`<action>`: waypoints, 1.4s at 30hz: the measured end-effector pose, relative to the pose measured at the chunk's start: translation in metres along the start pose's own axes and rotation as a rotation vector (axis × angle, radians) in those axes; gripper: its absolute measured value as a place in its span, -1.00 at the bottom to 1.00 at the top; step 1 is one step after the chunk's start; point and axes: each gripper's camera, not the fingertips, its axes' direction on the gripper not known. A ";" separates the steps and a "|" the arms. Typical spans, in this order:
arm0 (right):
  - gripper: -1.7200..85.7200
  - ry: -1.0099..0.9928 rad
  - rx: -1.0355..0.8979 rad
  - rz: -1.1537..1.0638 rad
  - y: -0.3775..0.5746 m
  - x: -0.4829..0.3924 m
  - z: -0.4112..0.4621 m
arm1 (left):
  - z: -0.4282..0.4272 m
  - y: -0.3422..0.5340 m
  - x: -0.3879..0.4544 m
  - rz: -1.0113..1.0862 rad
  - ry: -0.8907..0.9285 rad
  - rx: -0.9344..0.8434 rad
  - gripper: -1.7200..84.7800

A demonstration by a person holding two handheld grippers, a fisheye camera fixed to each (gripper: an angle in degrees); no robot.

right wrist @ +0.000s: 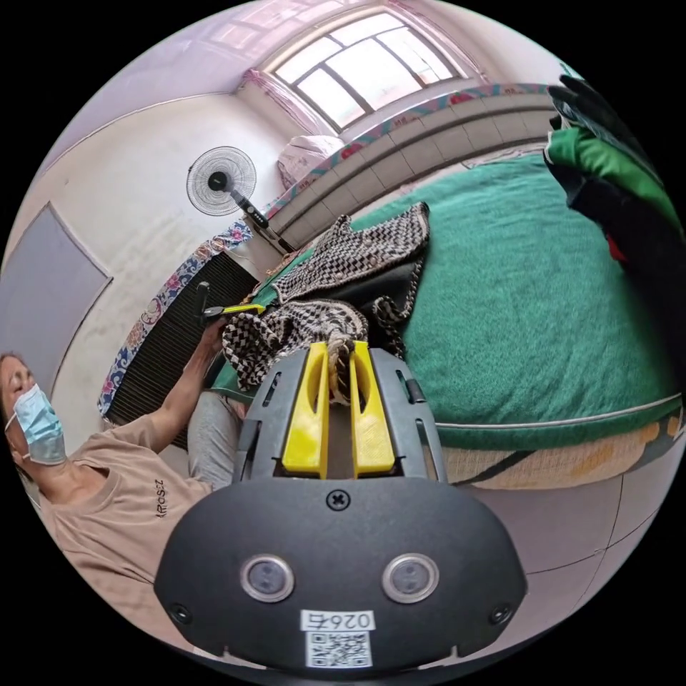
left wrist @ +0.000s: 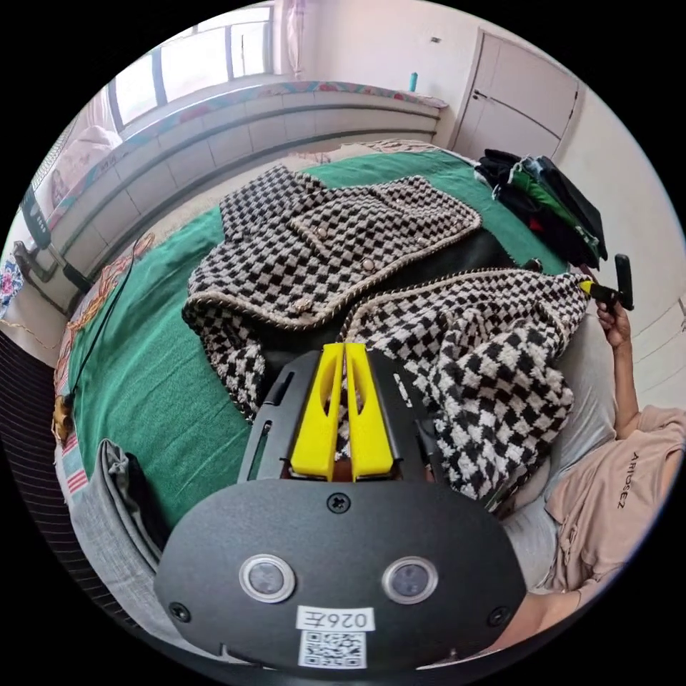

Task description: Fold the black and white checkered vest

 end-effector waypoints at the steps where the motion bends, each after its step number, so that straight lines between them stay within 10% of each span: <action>1: -0.95 0.005 0.007 -0.006 0.007 -0.006 0.000 | 0.003 -0.006 0.000 -0.009 0.005 0.021 -0.88; 11: -0.96 0.057 0.033 -0.044 0.101 -0.020 0.014 | 0.053 -0.030 0.009 0.035 0.051 -0.251 -0.84; 27: -0.96 0.355 0.248 -0.443 0.195 -0.044 0.089 | -0.079 0.136 -0.109 -0.233 0.413 0.361 -0.96; 35: -0.88 0.603 -0.046 -0.254 -0.051 0.183 0.341 | -0.021 0.095 -0.162 -0.436 0.252 0.273 -0.94; 42: -0.96 0.630 -0.223 -0.041 -0.040 0.374 0.461 | 0.020 0.089 -0.174 -0.435 0.193 0.092 -0.90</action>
